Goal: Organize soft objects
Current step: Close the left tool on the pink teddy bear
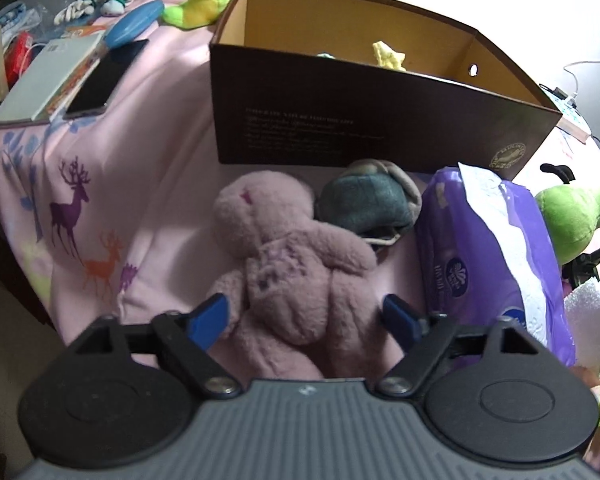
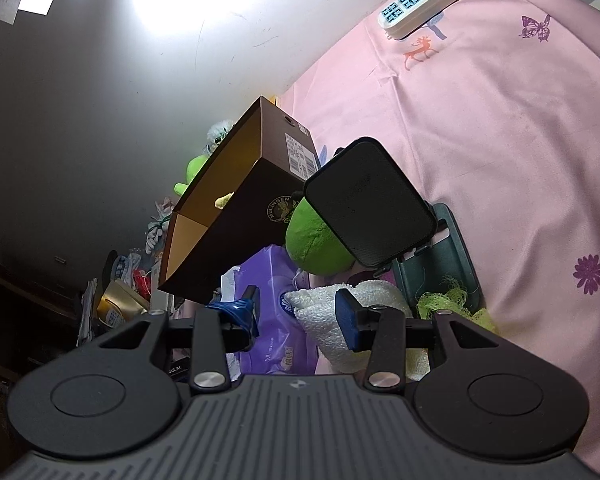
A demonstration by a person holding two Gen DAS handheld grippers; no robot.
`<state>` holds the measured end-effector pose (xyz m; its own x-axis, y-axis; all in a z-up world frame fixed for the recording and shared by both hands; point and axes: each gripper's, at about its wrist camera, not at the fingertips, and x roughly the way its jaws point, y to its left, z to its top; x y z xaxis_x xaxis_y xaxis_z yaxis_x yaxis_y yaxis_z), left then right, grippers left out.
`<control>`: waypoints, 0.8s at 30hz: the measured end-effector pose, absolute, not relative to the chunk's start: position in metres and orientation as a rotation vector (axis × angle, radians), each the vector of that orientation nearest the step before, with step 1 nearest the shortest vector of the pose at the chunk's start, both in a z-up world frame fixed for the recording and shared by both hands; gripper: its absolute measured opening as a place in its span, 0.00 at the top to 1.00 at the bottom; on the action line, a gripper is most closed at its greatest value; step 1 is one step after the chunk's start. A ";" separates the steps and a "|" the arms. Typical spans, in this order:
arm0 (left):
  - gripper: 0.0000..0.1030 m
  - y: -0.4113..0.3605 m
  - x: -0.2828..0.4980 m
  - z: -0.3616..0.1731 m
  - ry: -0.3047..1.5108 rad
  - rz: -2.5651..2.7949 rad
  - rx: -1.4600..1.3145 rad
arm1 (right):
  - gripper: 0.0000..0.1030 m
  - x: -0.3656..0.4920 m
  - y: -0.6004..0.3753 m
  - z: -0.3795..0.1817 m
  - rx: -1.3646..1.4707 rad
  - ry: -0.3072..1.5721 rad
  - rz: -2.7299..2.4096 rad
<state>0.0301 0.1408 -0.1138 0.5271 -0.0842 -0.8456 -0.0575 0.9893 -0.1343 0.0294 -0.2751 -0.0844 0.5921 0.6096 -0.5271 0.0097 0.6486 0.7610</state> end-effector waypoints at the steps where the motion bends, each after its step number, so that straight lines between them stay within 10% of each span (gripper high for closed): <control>1: 0.00 0.140 0.031 -0.116 1.012 -0.022 -0.156 | 0.75 0.030 -0.273 -0.085 0.803 0.883 0.395; 6: 0.02 0.134 0.034 -0.127 1.003 0.037 -0.094 | 0.75 0.033 -0.264 -0.089 0.796 0.915 0.394; 15: 0.46 0.132 0.021 -0.119 0.942 0.068 -0.052 | 0.75 0.038 -0.253 -0.092 0.785 0.940 0.399; 24: 0.49 0.134 0.008 -0.098 0.898 0.090 -0.106 | 0.75 0.047 -0.243 -0.092 0.769 0.965 0.436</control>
